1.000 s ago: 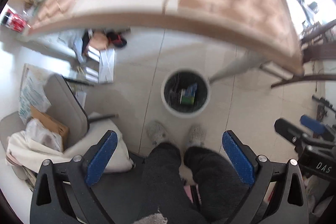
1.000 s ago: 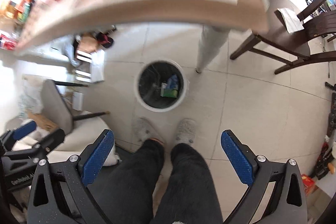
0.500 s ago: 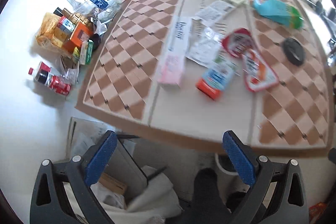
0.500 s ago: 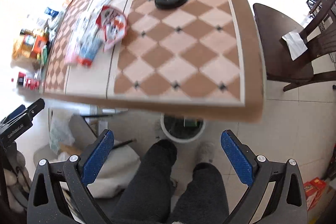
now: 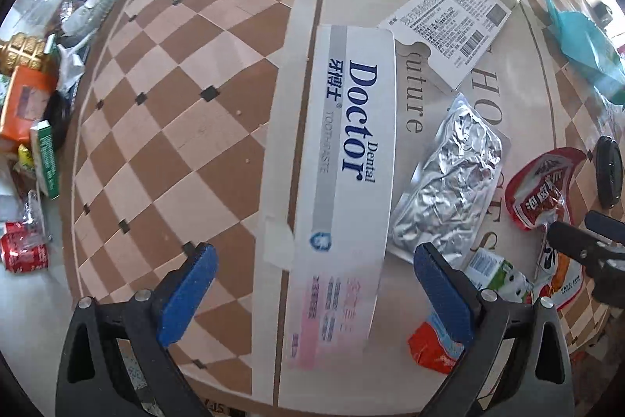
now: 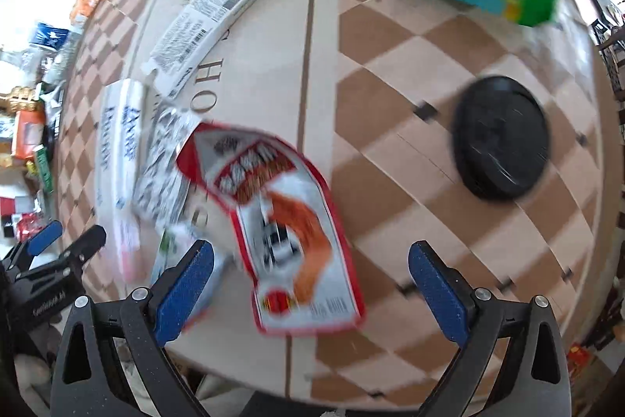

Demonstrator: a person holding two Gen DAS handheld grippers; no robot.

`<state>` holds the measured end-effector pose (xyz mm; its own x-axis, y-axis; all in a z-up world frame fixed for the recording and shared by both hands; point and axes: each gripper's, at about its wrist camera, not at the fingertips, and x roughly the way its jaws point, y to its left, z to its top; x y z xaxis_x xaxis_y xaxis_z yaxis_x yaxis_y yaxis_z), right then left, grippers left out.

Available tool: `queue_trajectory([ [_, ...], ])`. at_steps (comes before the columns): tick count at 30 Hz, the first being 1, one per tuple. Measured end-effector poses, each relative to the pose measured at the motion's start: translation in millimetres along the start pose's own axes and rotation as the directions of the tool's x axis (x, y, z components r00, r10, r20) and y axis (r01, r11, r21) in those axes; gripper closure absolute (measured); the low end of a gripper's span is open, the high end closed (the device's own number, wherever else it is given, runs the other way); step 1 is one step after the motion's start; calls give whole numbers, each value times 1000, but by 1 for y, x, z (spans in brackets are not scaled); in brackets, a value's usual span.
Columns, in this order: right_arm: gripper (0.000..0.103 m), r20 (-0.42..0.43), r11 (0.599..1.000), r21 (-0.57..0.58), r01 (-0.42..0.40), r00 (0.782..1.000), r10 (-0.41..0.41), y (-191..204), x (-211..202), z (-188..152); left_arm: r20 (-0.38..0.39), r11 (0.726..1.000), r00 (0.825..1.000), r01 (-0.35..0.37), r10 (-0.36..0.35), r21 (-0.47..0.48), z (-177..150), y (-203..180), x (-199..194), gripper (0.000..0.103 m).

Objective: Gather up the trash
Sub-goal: 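Grasp the Doctor toothpaste box with the left gripper while the right grasps the red snack pouch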

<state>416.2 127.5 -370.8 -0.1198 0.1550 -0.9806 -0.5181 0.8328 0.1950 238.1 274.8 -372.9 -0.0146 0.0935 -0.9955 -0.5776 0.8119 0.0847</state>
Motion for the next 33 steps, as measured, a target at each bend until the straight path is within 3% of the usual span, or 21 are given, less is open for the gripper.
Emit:
queue_trajectory([
  [3, 7, -33, 996, -71, 51, 998, -53, 19, 20, 9, -18, 999, 1000, 21, -20, 45, 9, -3, 13, 2],
  [4, 7, -23, 990, -102, 97, 995, -100, 27, 23, 9, -22, 998, 1000, 21, -20, 61, 10, -4, 17, 12],
  [6, 9, -19, 977, -130, 169, 985, -173, 37, 28, 11, -26, 996, 998, 67, -65, 67, 11, -1, 21, 18],
  [8, 10, -14, 970, -133, 202, 978, -206, 41, 29, 11, -36, 989, 990, 141, -139, 51, 11, 4, 21, 36],
  [9, 17, 0, 968, -135, 209, 977, -211, 43, 27, 11, -39, 985, 985, 170, -168, 41, 12, 5, 20, 53],
  [10, 24, 27, 966, -149, 213, 977, -211, 47, 24, 10, -31, 985, 985, 169, -168, 40, 12, 6, 18, 60],
  [12, 32, 33, 964, -139, 229, 974, -226, 51, 22, 9, -15, 992, 993, 115, -114, 60, 8, 3, 17, 60],
  [18, 42, 53, 975, -80, 209, 977, -205, 48, 9, 10, 16, 995, 997, 73, -74, 62, -6, 5, 13, 61],
  [25, 42, 14, 984, -50, 170, 985, -170, 34, 2, -2, -12, 997, 998, 66, -66, 41, -24, 11, 26, 60],
  [27, 35, -50, 978, -74, 194, 979, -198, 34, 18, -4, 3, 996, 996, 89, -89, 27, -25, 14, 25, 60],
  [28, 33, -39, 974, -92, 207, 977, -211, 38, 23, -7, 0, 996, 996, 88, -89, 32, -24, 14, 22, 60],
  [31, 39, -37, 974, -81, 209, 976, -213, 40, 30, -15, 2, 995, 996, 90, -90, 31, -22, 16, 14, 60],
  [33, 48, -29, 977, -57, 206, 978, -208, 38, 31, -17, 8, 995, 996, 93, -93, 31, -19, 19, 10, 60],
])
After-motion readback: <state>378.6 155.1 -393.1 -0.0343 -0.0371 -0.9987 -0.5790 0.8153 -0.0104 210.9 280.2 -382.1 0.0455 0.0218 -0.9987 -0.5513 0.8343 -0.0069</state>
